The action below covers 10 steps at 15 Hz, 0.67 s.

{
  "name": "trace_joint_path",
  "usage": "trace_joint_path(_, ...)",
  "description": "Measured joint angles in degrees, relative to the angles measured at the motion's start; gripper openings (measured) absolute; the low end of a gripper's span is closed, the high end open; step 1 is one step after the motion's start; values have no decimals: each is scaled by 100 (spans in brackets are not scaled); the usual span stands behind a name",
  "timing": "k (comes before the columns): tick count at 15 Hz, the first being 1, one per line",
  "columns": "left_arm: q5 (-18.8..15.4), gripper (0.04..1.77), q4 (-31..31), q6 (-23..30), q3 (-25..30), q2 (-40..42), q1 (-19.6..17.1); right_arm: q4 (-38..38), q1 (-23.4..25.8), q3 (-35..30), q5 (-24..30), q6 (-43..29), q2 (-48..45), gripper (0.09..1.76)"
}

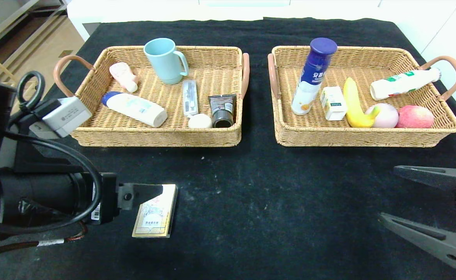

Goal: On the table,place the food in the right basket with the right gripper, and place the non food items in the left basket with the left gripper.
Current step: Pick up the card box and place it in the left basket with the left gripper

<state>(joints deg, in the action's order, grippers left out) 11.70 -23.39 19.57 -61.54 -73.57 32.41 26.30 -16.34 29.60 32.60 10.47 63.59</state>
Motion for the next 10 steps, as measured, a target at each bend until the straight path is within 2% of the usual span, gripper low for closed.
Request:
trace_joint_path(3,-5,172,-140,77,-124,-250,9,0,-4,-2,0,0,5,170)
trace_joint_path(10,96,172,-383,30,-26,-716,0,0,-9,-26,-2,0,46,170)
